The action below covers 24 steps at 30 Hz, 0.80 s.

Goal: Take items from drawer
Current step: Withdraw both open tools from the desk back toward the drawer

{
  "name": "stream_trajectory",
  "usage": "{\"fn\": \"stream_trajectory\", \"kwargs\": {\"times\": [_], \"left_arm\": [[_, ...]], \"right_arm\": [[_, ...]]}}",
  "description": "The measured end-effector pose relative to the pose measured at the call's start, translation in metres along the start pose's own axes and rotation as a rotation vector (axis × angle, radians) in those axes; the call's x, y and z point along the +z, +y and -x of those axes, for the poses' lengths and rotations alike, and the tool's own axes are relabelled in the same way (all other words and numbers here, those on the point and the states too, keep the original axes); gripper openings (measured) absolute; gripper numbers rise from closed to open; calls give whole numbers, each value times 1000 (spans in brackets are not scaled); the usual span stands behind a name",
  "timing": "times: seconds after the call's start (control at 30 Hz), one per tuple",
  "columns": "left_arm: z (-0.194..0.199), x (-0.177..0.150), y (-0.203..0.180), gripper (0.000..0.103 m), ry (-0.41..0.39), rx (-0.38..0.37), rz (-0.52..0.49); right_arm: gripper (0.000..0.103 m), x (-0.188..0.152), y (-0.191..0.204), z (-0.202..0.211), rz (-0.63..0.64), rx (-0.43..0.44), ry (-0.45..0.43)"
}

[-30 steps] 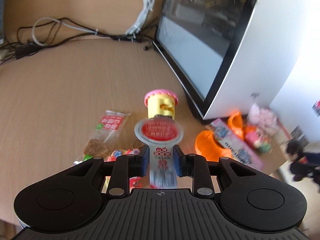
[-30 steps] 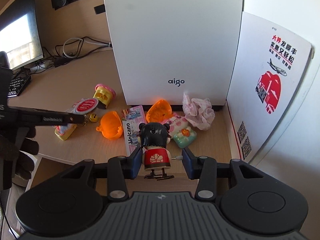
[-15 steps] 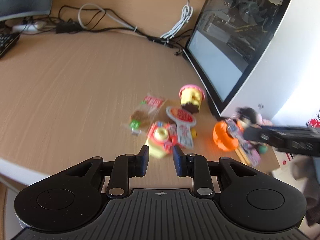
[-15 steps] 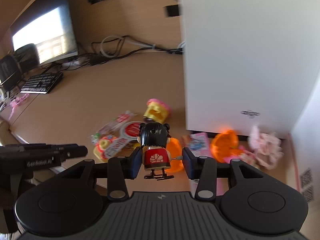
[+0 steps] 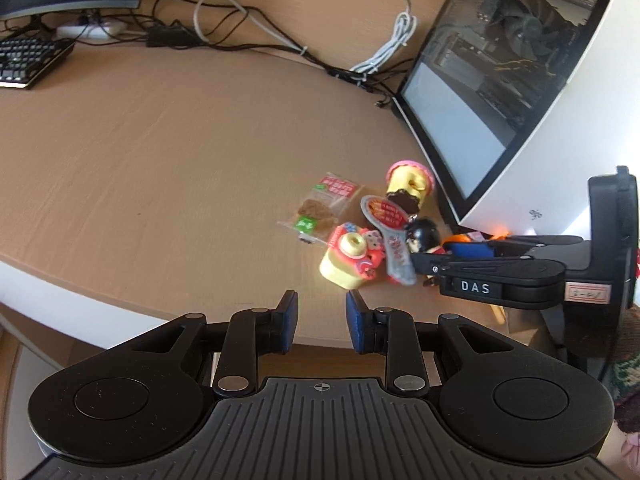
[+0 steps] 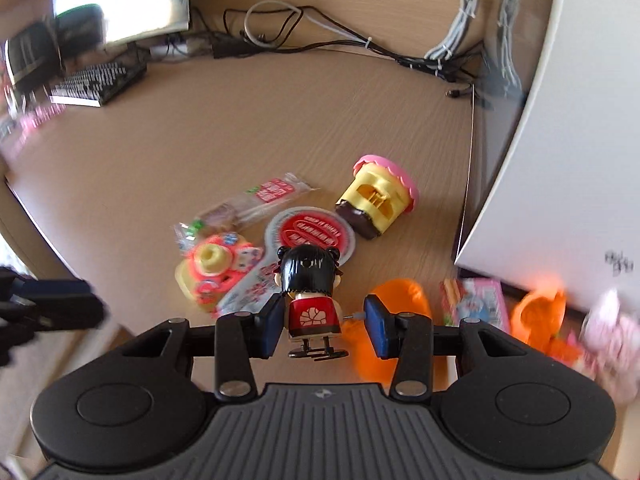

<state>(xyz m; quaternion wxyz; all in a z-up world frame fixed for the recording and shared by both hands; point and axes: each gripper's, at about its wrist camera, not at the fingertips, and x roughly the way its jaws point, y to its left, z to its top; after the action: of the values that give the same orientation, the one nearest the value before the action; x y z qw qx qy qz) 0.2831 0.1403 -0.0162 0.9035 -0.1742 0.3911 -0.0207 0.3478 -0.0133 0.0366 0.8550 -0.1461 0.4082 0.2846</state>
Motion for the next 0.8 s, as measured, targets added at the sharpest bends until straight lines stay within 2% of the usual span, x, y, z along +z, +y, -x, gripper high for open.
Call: {"fn": "stream_trajectory", "kwargs": {"times": [0.2, 0.4, 0.53, 0.63, 0.8], "left_arm": [[-9, 4, 11, 29, 13, 12, 18], [-3, 0, 23, 29, 14, 36, 32], [26, -5, 31, 29, -41, 60, 41], [57, -13, 33, 29, -75, 70, 20], [110, -47, 36, 29, -143, 85, -30]], "right_arm": [[43, 4, 3, -14, 71, -93, -35], [50, 8, 1, -8, 60, -112, -87], [50, 9, 1, 12, -7, -115, -141], [53, 7, 10, 41, -55, -106, -192], [56, -19, 45, 95, -105, -69, -252]]}}
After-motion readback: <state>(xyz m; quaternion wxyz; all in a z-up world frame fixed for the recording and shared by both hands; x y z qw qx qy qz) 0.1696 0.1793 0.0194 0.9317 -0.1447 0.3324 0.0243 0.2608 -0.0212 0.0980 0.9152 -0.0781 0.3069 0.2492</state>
